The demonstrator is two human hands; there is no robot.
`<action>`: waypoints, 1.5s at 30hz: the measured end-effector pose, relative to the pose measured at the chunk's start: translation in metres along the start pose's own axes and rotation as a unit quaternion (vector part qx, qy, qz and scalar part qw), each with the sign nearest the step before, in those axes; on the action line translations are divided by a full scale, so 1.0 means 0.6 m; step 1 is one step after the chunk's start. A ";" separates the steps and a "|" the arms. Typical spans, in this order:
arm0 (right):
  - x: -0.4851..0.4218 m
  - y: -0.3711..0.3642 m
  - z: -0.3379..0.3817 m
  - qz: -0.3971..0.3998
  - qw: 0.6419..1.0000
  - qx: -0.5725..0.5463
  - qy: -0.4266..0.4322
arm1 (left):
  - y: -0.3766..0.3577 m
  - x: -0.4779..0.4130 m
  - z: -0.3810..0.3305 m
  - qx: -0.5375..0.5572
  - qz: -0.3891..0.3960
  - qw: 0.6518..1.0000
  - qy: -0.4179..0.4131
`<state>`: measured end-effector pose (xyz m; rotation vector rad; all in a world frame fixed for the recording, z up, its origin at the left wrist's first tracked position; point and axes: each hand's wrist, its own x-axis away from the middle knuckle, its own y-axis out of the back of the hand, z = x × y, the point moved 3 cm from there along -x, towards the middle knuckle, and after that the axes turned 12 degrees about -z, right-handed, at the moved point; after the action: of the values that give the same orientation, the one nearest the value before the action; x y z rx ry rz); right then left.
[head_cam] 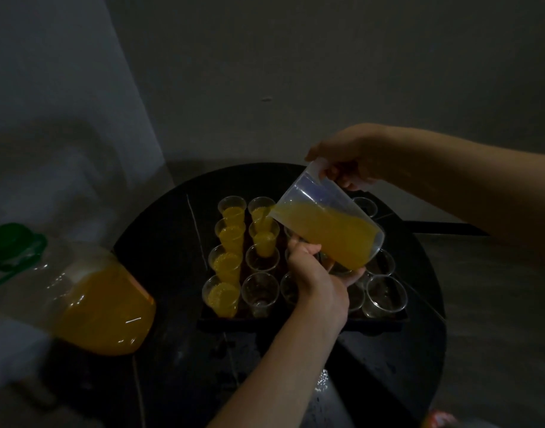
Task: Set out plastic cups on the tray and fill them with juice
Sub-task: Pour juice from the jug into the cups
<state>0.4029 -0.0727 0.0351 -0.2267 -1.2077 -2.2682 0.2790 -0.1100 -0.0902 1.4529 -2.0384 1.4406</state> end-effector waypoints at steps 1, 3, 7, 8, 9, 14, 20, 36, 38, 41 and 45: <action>0.000 0.000 0.000 0.000 1.000 0.001 0.000 | 0.000 0.000 0.000 -0.002 0.002 1.000 -0.001; -0.001 0.002 -0.001 0.004 1.000 -0.003 -0.002 | -0.001 0.000 0.000 -0.004 0.002 1.000 -0.001; 0.001 0.005 -0.001 0.002 1.000 -0.003 0.002 | -0.002 -0.002 0.001 -0.002 -0.002 1.000 0.004; 0.001 0.005 -0.001 0.001 1.000 0.000 0.004 | -0.002 -0.002 0.001 -0.002 -0.001 1.000 0.004; 0.000 0.005 -0.001 0.000 1.000 0.004 0.006 | -0.002 -0.002 0.002 -0.002 0.000 1.000 0.005; -0.008 0.005 -0.005 -0.002 1.000 -0.011 -0.016 | -0.003 -0.001 0.002 0.002 -0.002 1.000 0.012; -0.010 0.006 -0.007 -0.003 1.000 -0.005 -0.011 | -0.002 0.003 0.004 -0.001 0.003 1.000 0.012; -0.016 0.006 -0.005 -0.006 1.000 -0.001 -0.003 | -0.004 0.001 0.002 -0.003 0.010 1.000 0.006; -0.018 0.006 -0.005 -0.007 1.000 0.001 -0.002 | -0.003 -0.001 0.001 0.000 0.003 1.000 0.006; -0.019 0.005 -0.004 -0.011 1.000 0.013 0.007 | -0.004 -0.002 0.002 -0.004 0.001 1.000 0.005; -0.017 0.005 -0.006 0.003 1.000 0.003 -0.001 | -0.004 0.000 0.001 -0.003 0.000 1.000 0.009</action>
<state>0.4136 -0.0729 0.0310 -0.2288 -1.2124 -2.2602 0.2810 -0.1102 -0.0893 1.4319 -2.0297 1.4403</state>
